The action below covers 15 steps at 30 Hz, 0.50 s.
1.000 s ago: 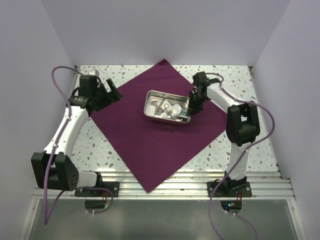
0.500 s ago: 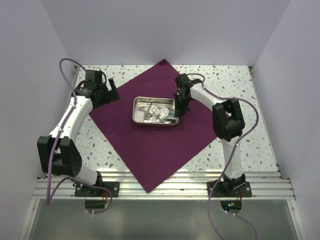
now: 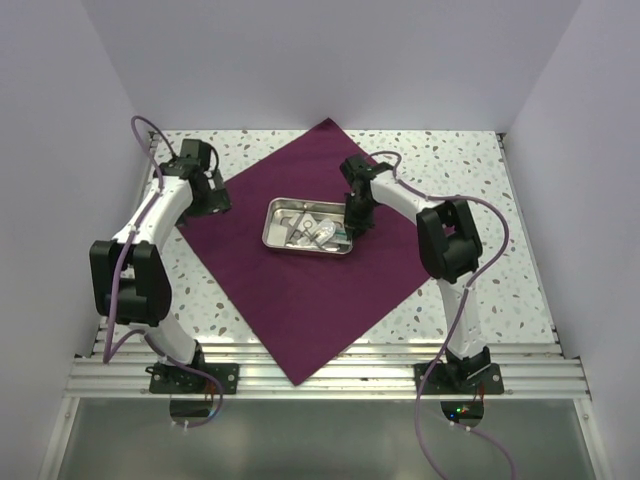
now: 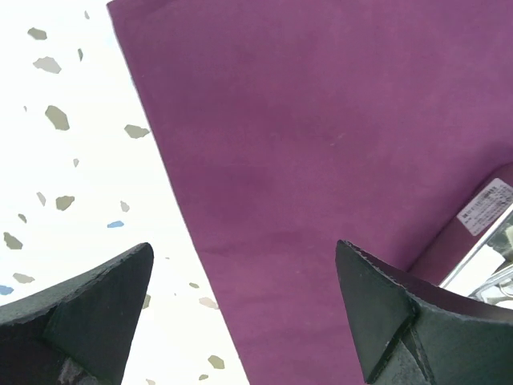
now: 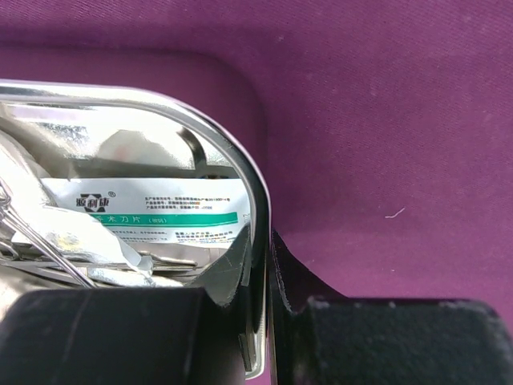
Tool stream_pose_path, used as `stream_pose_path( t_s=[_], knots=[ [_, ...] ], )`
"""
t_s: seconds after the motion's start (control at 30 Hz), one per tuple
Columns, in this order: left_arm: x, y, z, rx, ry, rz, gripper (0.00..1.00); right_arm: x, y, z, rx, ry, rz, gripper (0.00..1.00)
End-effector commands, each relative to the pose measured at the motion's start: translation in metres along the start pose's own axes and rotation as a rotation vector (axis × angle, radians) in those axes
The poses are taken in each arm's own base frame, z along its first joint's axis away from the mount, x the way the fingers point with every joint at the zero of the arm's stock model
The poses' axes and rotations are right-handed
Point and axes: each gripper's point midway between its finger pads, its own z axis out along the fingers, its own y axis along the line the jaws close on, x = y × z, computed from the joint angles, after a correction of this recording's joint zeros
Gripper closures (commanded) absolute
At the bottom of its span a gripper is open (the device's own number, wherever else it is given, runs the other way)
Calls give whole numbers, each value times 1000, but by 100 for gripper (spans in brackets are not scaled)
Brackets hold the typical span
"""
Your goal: Prepare the surgical pack
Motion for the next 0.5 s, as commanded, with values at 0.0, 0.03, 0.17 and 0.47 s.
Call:
stream_pose_path(
  t_s=[0.0, 0.03, 0.17, 0.47],
  knots=[
    [-11, 17, -5, -50, -28, -28, 1, -3, 24, -9, -44, -34, 4, 100],
    [-11, 16, -5, -27, -23, -43, 1, -2, 27, -8, -51, -32, 6, 100],
    [-18, 13, -4, 12, -31, -62, 1, 4, 26, -3, -39, -19, 13, 100],
    [-25, 21, -5, -11, -58, -51, 1, 19, 23, 2, -15, -8, 31, 100]
  ],
)
